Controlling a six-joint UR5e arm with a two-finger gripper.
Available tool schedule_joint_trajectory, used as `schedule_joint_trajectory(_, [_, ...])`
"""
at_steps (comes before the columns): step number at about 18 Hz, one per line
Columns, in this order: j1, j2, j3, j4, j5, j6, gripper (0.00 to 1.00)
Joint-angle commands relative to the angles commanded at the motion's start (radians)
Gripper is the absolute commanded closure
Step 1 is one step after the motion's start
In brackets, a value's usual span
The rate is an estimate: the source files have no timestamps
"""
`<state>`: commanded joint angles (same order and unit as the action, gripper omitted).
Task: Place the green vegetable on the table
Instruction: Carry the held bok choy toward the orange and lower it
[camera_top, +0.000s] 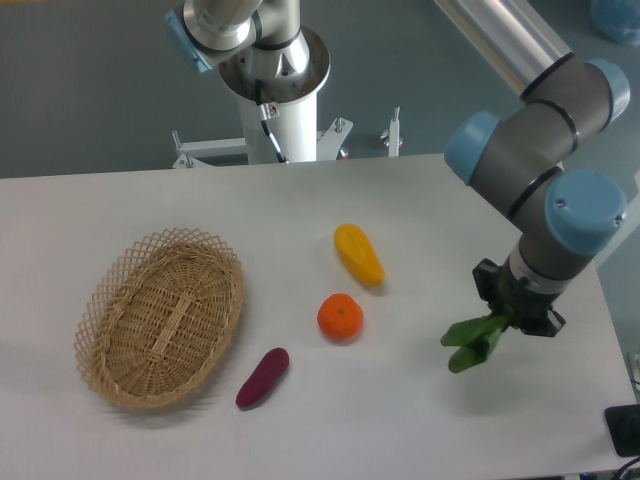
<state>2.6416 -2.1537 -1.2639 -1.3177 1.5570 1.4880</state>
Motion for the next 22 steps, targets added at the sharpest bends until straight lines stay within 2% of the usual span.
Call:
schedule_joint_trajectory(4, [-0.023,0.017,-0.043,0.005,0.0,-0.014,0.9])
schedule_joint_trajectory(5, [-0.025,0.026,-0.063,0.021,-0.002,-0.015,0.9])
schedule_joint_trajectory(6, [-0.032,0.032,-0.09,0.046,0.0,-0.017,0.9])
schedule_joint_trajectory(10, [-0.043,0.078,-0.241,0.225,-0.002,-0.015,0.9])
schedule_joint_trajectory(12, [-0.046,0.093,-0.297,0.291,-0.003,-0.015,0.9])
schedule_joint_trajectory(13, [-0.051,0.101,-0.316,0.31,-0.005,-0.014,0.9])
schedule_joint_trajectory(16, [-0.067,0.112,-0.356,0.314,-0.008,-0.029,0.89])
schedule_joint_trajectory(21, [-0.095,0.12,-0.358,0.314,-0.02,-0.107,0.68])
schedule_joint_trajectory(22, [-0.101,0.118,-0.356,0.314,-0.025,-0.126,0.59])
